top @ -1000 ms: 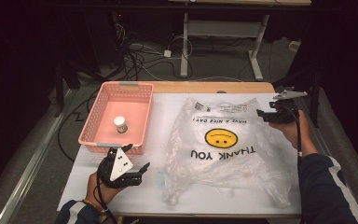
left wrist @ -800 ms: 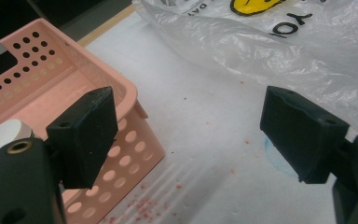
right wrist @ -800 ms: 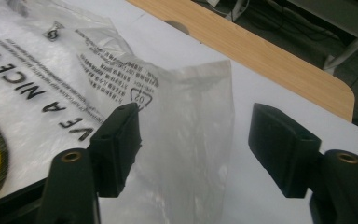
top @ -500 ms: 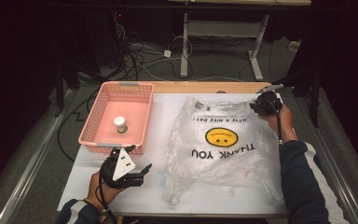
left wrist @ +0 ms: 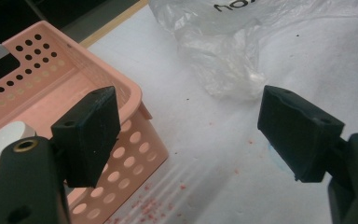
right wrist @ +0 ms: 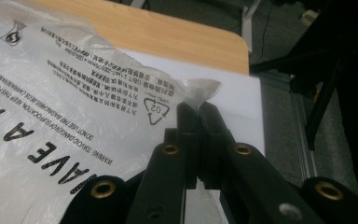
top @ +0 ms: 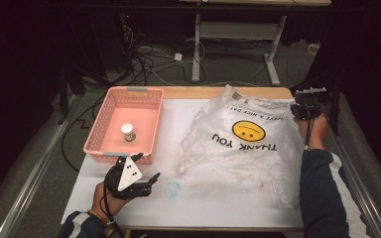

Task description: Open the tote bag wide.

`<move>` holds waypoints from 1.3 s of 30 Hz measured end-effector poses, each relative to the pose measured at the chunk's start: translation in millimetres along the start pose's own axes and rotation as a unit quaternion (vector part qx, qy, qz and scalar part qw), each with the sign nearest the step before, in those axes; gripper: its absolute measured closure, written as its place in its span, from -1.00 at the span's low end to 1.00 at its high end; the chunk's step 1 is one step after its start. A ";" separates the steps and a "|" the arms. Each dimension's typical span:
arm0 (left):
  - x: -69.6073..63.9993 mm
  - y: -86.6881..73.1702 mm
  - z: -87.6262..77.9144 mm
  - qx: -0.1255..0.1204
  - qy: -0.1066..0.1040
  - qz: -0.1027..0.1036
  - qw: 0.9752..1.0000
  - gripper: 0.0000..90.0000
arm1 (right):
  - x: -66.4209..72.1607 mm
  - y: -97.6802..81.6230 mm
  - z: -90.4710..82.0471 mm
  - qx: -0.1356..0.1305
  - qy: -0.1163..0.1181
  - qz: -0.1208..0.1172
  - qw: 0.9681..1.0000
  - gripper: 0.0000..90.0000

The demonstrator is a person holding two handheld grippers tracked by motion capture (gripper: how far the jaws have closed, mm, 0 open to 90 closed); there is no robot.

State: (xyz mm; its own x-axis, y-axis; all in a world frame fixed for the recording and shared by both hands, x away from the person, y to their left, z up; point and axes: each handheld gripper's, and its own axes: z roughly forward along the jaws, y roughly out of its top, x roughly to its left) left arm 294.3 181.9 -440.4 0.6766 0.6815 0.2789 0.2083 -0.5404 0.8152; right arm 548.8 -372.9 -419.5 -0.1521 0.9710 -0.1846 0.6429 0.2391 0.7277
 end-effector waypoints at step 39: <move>-3.8 0.3 -0.7 0.019 0.026 0.015 0.999 -0.55 | 120.9 -75.7 -178.4 -0.142 0.246 -0.224 0.932 -0.09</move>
State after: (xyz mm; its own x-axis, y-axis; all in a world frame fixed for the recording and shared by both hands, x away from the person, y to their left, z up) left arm 291.2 179.5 -440.9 0.6452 0.6891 0.3301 0.2159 -0.5788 0.7863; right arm 347.9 -272.2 -379.0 -0.7288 0.6422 -0.2374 0.2174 0.5458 0.8092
